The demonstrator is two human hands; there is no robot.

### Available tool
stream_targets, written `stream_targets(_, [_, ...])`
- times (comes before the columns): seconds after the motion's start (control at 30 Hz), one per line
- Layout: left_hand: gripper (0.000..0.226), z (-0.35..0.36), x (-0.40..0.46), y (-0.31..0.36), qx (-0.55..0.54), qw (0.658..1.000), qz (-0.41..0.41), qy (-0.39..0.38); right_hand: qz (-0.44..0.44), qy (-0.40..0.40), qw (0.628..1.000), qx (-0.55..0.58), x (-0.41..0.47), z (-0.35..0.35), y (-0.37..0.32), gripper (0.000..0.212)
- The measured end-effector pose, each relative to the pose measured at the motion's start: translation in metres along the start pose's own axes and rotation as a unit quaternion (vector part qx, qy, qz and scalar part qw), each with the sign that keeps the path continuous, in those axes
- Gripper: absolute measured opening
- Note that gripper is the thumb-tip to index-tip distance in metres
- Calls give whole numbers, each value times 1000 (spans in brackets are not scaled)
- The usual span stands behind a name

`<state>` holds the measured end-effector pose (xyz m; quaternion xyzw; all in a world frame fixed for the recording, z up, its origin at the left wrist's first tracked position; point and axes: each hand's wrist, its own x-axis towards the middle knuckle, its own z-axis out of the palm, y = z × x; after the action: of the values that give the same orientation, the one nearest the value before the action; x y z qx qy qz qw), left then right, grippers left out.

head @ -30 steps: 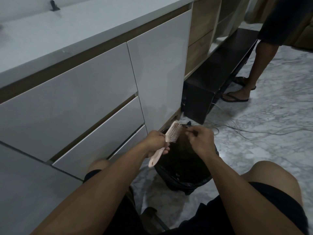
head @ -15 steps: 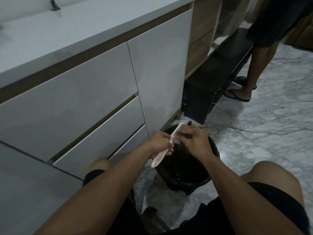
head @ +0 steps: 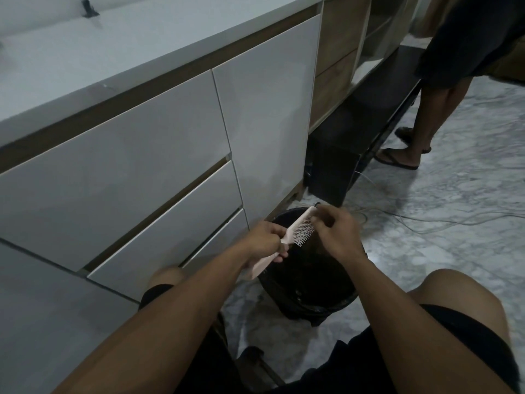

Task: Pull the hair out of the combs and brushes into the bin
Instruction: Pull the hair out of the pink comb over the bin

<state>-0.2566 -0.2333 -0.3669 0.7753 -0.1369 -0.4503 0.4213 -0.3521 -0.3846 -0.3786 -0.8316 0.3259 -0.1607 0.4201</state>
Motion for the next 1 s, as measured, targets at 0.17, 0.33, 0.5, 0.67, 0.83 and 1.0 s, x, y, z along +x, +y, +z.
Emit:
stream_targets(0.17, [36, 3, -3, -1, 37, 999, 21, 6, 6, 44, 998, -47, 0, -4, -4, 20])
stream_targets(0.33, [34, 7, -3, 1, 38, 999, 18, 3, 38, 56, 996, -54, 0, -9, -3, 21])
stream_targets(0.5, [30, 4, -3, 4, 9, 1000, 10, 9, 109, 79, 991, 5, 6, -10, 0, 25])
stream_targets(0.67, [32, 2, -5, 7, 2, 1000, 13, 13, 122, 110, 986, 25, 8, -10, 2, 25])
stream_targets(0.83, [33, 3, -4, 5, 8, 1000, 11, 15, 76, 30, 994, 75, 5, -4, 3, 20])
stream_targets(1.0, [32, 4, -4, 5, 1, 1000, 5, 13, 21, 46, 998, 36, 1, 2, 3, 20])
